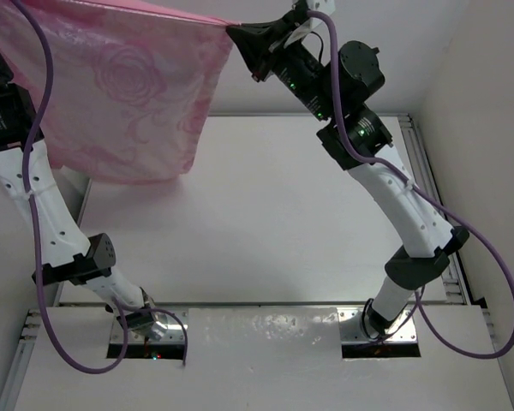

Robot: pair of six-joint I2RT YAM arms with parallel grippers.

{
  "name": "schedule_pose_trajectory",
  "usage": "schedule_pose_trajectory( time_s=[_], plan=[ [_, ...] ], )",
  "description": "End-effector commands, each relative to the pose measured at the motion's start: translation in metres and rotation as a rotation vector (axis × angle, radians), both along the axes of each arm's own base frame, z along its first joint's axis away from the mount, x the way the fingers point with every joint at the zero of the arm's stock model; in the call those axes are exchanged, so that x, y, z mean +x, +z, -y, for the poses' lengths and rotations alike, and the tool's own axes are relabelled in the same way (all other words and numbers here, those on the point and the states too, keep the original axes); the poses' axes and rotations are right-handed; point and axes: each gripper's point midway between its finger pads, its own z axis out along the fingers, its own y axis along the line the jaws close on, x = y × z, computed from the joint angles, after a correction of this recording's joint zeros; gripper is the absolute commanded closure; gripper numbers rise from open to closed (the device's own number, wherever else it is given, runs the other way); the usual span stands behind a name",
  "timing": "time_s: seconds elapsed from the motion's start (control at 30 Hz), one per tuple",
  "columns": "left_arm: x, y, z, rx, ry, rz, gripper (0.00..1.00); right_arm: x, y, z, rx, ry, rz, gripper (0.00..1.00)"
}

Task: Put the pillow into the pillowcase

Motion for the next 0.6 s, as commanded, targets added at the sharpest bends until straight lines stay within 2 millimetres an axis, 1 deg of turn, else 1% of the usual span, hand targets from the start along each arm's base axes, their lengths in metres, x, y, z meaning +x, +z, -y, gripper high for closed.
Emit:
schedule_pose_trajectory(
  time_s=[0.0, 0.07, 0.2, 0.23, 0.3, 0.37, 0.4, 0.43, 0.47, 0.5, 0.53, 0.57],
  plan=[
    [-0.03, 0.026, -0.015, 0.016, 0.112, 0.145, 1.0, -0.026, 0.04, 0.007, 0.072, -0.004, 0.105, 1.0],
    [-0.039, 0.031, -0.017, 0.023, 0.142, 0.169, 1.0, -0.031, 0.03, -0.012, 0.047, 0.033, 0.102, 1.0],
    [-0.055, 0.036, -0.022, 0.02, 0.205, 0.196, 1.0, -0.041, 0.028, -0.031, 0.042, 0.089, 0.113, 1.0],
    [-0.057, 0.034, -0.026, 0.011, 0.232, 0.194, 1.0, -0.044, 0.03, -0.032, 0.048, 0.098, 0.117, 1.0],
    [-0.061, 0.034, -0.029, 0.011, 0.254, 0.203, 1.0, -0.053, 0.037, -0.032, 0.061, 0.115, 0.135, 1.0],
    [-0.063, 0.034, -0.031, 0.011, 0.27, 0.197, 1.0, -0.059, 0.038, -0.034, 0.063, 0.125, 0.139, 1.0],
    [-0.058, 0.032, -0.032, 0.012, 0.267, 0.189, 1.0, -0.061, 0.04, -0.03, 0.065, 0.12, 0.144, 1.0],
    [-0.046, 0.028, -0.03, 0.028, 0.235, 0.162, 1.0, -0.06, 0.034, -0.032, 0.055, 0.121, 0.13, 1.0],
    [-0.035, 0.024, -0.028, 0.042, 0.203, 0.139, 1.0, -0.056, 0.031, -0.03, 0.052, 0.102, 0.11, 1.0],
    [-0.017, 0.019, -0.021, 0.079, 0.139, 0.097, 1.0, -0.05, 0.021, -0.03, 0.038, 0.092, 0.069, 1.0],
    [0.001, 0.009, -0.016, 0.07, 0.091, 0.068, 1.0, -0.047, 0.018, -0.024, 0.039, 0.075, 0.043, 1.0],
    [0.035, -0.019, -0.017, 0.053, 0.059, -0.016, 1.0, -0.026, 0.0, -0.017, 0.029, 0.014, -0.019, 1.0]
  ],
)
